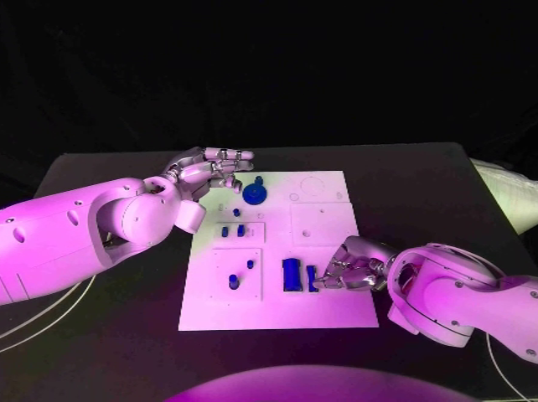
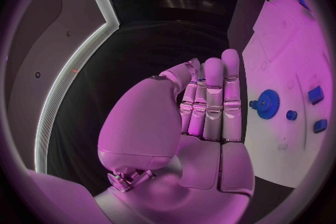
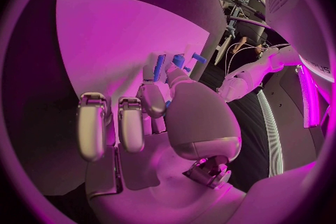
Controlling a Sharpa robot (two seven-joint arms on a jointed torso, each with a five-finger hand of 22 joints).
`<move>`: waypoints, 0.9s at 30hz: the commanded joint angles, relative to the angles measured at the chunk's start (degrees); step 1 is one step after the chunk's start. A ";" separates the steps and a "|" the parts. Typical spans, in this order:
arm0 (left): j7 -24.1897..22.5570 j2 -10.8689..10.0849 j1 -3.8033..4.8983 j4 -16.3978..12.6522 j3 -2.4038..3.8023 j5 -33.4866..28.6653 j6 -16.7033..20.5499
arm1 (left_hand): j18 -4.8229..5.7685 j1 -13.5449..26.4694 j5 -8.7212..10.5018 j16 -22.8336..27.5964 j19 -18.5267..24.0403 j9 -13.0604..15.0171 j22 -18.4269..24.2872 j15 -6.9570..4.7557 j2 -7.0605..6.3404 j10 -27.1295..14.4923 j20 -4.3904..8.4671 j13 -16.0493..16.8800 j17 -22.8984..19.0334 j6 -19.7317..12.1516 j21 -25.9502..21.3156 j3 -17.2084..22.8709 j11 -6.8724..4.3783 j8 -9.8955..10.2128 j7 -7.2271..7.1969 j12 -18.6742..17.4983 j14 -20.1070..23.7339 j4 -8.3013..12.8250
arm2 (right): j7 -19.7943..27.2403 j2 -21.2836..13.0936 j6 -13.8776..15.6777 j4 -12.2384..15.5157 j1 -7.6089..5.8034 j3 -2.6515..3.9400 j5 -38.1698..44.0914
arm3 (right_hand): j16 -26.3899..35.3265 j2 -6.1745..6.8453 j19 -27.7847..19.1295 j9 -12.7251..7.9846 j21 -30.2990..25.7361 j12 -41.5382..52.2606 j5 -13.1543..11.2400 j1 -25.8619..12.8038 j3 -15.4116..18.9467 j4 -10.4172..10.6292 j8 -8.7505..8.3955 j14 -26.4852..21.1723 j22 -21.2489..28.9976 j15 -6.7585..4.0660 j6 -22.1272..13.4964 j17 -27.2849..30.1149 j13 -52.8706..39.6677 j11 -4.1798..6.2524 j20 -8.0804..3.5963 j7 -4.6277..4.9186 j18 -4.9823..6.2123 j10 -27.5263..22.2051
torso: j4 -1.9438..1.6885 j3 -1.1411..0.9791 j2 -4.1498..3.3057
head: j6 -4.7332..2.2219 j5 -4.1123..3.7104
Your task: Assemble the parts on the task board
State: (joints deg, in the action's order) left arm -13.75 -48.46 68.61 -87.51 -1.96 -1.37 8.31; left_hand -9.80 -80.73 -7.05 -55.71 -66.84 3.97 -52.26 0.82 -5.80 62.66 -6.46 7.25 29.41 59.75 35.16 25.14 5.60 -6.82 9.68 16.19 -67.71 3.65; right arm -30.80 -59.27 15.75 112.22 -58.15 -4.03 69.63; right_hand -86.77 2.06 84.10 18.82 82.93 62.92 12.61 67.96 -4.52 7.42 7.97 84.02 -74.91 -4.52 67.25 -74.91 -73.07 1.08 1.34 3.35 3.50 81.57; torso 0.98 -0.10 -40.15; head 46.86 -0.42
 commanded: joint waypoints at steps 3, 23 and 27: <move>-0.39 0.13 -0.02 0.05 -0.08 0.21 -0.91 | -0.64 0.44 -0.17 -0.16 0.34 -0.08 0.00 -0.13 0.33 -0.52 0.15 0.09 -0.09 -0.39 -0.32 0.13 -0.02 -0.27 0.04 0.22 0.37 0.31 | 5.52 -1.15 2.84 -0.52 -2.53 0.12 -4.36 | 0.72 -0.50 0.57 -0.53 -0.92 -2.64 2.09 0.66 0.28 -0.19 -1.16 4.69 -1.76 0.07 -2.48 -8.77 1.45 -0.64 0.09 0.83 -0.54 -1.35 | -0.02 -0.05 0.21 | -0.37 -0.20; -8.59 1.87 -1.13 5.55 -0.62 -5.96 9.32 | -0.14 3.86 0.62 16.66 12.75 -0.08 7.00 2.97 0.03 -2.82 -2.61 -1.58 -9.66 -1.41 -12.49 -2.97 1.57 -1.04 0.98 0.29 11.79 -2.80 | 43.87 7.65 6.76 -25.04 -10.60 0.37 -54.73 | 53.32 -1.76 -21.56 -3.95 -46.11 -48.56 -0.50 8.49 -4.87 -3.67 -4.30 -13.65 47.63 5.18 -11.12 40.91 37.89 -5.93 4.75 6.16 6.90 -20.50 | 0.84 1.16 5.93 | -5.83 -0.20; -11.88 3.07 -1.81 7.49 -0.61 -7.25 12.31 | -0.34 3.35 0.59 28.93 17.23 -0.19 13.41 4.77 0.10 -2.82 -4.66 -3.67 -15.09 -2.39 -20.14 -3.47 2.23 -0.38 1.13 -2.49 11.47 -3.81 | 47.43 10.92 3.36 -31.01 -10.32 0.88 -60.76 | 67.78 -1.16 -28.93 -5.90 -58.40 -54.95 -2.99 9.86 -7.87 -4.32 -4.42 -23.08 55.29 8.74 -12.36 49.19 47.51 -8.13 7.88 6.83 6.21 -21.40 | 0.57 1.24 6.55 | -7.44 -0.26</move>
State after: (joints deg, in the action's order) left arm -20.15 -45.74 66.99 -80.52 -2.59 -5.79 15.99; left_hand -9.80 -77.39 -6.71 -28.21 -50.37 3.83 -39.66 5.30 -5.83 59.77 -10.88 3.83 14.92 57.67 16.07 21.58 7.49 -7.46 10.89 14.09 -56.29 0.08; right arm 8.46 -48.90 22.89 82.46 -68.65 -3.16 19.43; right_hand -20.73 0.90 56.08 13.15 26.03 8.71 9.86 77.42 -12.00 3.18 3.84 62.16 -20.57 3.76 55.27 -26.76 -26.70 -6.68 8.82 10.18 10.17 60.18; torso 1.69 0.98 -34.49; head 40.37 -0.62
